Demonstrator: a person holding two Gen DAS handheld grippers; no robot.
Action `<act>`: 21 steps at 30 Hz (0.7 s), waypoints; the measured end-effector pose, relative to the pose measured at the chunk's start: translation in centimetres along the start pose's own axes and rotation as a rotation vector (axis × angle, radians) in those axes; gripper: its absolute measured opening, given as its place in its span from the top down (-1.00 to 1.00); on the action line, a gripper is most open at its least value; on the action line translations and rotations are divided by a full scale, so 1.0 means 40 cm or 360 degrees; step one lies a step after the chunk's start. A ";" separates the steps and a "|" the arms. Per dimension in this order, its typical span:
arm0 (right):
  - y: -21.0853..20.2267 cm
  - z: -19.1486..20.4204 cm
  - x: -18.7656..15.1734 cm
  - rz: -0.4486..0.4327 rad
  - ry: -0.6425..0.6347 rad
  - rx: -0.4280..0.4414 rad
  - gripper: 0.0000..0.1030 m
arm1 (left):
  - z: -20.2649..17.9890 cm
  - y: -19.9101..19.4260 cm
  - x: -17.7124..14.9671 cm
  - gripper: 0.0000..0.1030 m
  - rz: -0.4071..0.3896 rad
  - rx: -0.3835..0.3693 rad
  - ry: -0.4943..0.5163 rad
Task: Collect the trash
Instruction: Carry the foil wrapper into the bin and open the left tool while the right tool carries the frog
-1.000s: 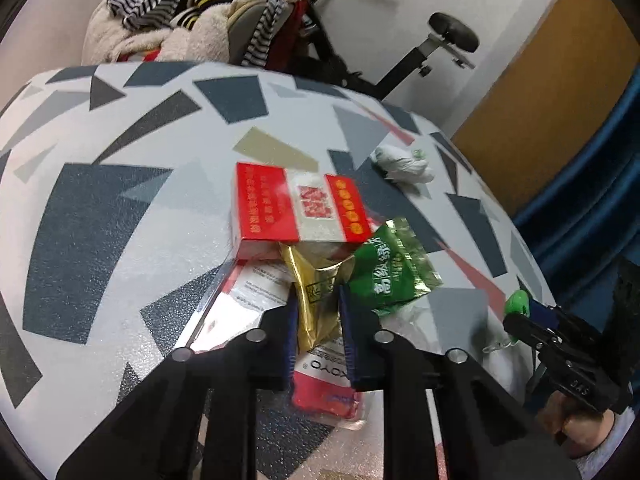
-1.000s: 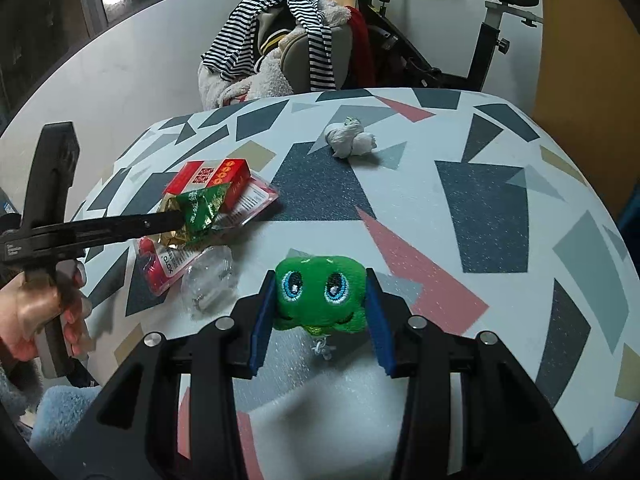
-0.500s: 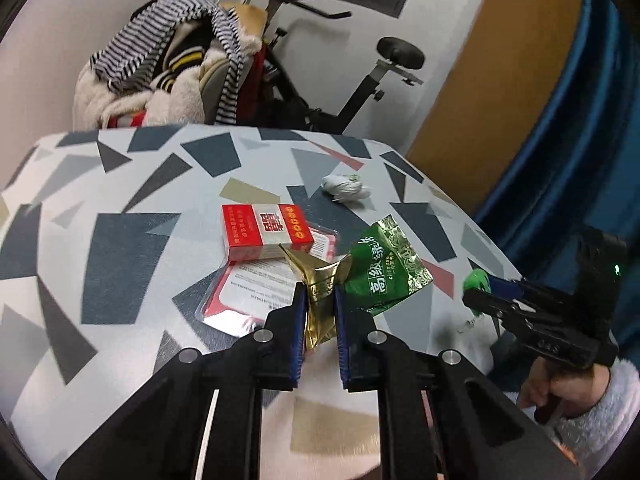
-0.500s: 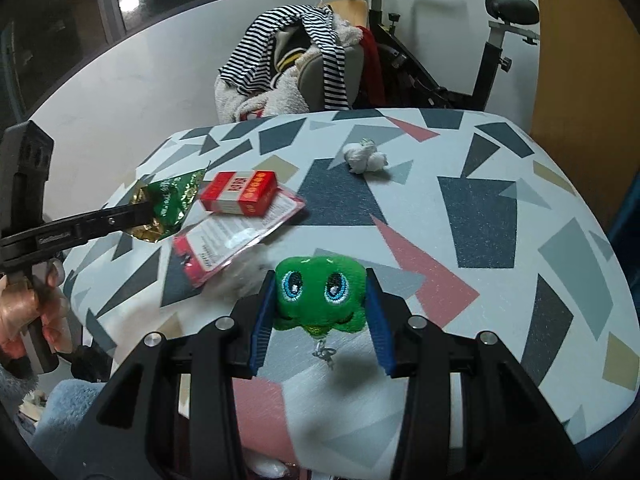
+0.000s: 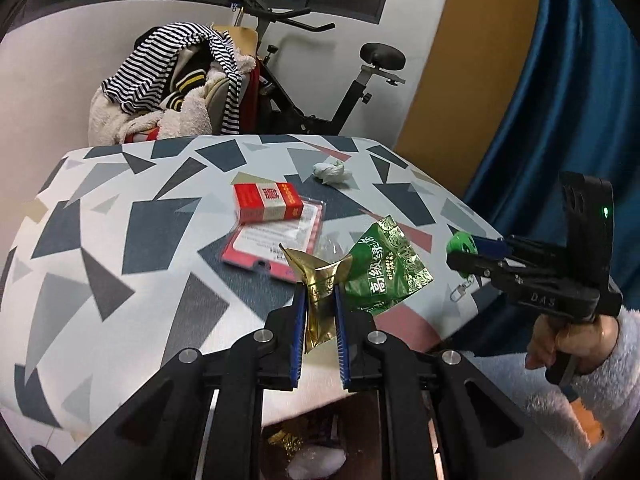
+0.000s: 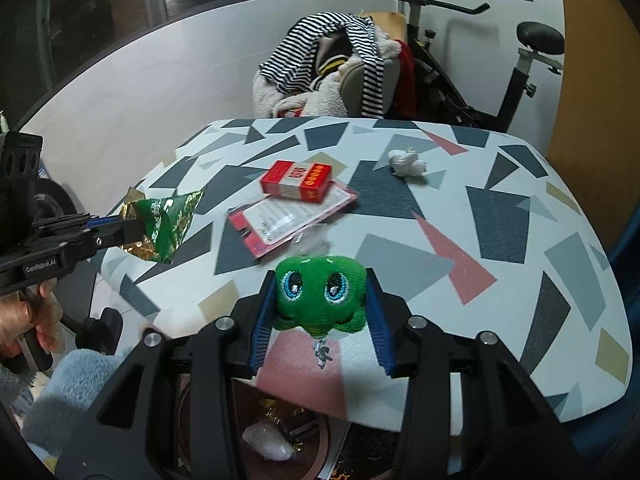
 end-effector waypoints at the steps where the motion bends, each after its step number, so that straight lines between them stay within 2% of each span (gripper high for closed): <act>1: -0.005 0.006 -0.003 -0.0002 0.0000 0.0004 0.15 | -0.004 -0.014 -0.010 0.73 0.0000 0.0002 0.0003; 10: -0.053 0.051 -0.039 0.0008 -0.0011 0.0034 0.15 | -0.020 -0.095 -0.092 0.73 0.0005 -0.0001 0.0010; 21: -0.081 0.081 -0.091 0.0044 -0.0002 0.0047 0.15 | -0.029 -0.120 -0.198 0.73 0.0081 -0.0021 0.0005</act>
Point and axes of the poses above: each gripper's, at about its wrist camera, not at the fingertips, and y roughly the way its jaws point, z to its left, x to its top, the point moved 6 cm from there along y, roughly the way its jaws point, and after that the axes turned 10 degrees about -z, right-handed, at the moved point
